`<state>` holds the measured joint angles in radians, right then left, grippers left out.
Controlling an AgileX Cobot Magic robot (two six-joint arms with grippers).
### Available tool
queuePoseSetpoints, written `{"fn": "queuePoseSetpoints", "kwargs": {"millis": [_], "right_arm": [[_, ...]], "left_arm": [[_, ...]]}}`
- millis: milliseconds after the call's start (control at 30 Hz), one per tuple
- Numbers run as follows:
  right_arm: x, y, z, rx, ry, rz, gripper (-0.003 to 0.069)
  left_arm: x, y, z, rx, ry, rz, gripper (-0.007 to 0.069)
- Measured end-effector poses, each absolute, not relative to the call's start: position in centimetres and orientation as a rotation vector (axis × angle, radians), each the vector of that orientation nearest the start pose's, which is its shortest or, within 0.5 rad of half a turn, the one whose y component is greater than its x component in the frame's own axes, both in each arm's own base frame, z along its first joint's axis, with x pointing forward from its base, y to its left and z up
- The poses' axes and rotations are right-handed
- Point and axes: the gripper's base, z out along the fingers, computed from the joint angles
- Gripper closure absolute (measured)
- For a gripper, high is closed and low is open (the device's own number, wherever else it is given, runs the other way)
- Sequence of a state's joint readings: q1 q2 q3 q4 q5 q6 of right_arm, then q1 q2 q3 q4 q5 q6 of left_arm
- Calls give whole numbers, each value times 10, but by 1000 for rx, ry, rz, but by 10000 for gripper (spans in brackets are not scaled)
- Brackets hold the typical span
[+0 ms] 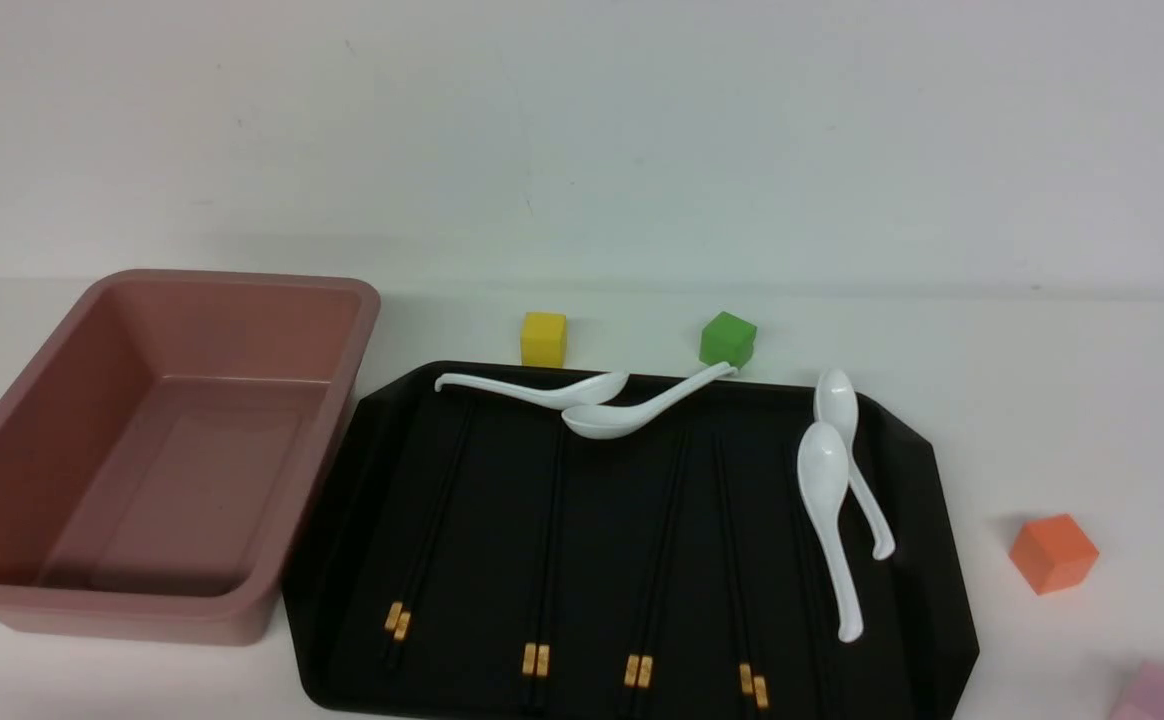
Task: On white tablecloth take chopsticks from black tray and put them in box.
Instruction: 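Reach over to the black tray and grasp a pair of chopsticks with the left gripper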
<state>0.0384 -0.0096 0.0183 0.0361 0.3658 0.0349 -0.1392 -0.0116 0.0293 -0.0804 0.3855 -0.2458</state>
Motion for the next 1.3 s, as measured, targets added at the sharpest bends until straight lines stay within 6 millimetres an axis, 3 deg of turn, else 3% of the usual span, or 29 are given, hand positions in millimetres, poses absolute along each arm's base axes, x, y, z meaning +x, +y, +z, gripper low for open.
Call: {"fn": "queuePoseSetpoints", "kwargs": {"millis": [800,967,1033,1133,1300], "right_arm": [[53,3,175,19,1859,86,417],[53,3,175,19,1859,86,417],[53,3,175,19,1859,86,417],[53,3,175,19,1859,86,417],[53,3,175,19,1859,86,417]], "left_arm": [[53,-10,175,-170,1835,-370,386],[52,-16,178,-468,1785,-700,386],[52,-20,181,-719,1723,-973,386],[52,-23,184,-910,1638,-1185,386],[53,-22,189,-995,1547,-1279,386]]}}
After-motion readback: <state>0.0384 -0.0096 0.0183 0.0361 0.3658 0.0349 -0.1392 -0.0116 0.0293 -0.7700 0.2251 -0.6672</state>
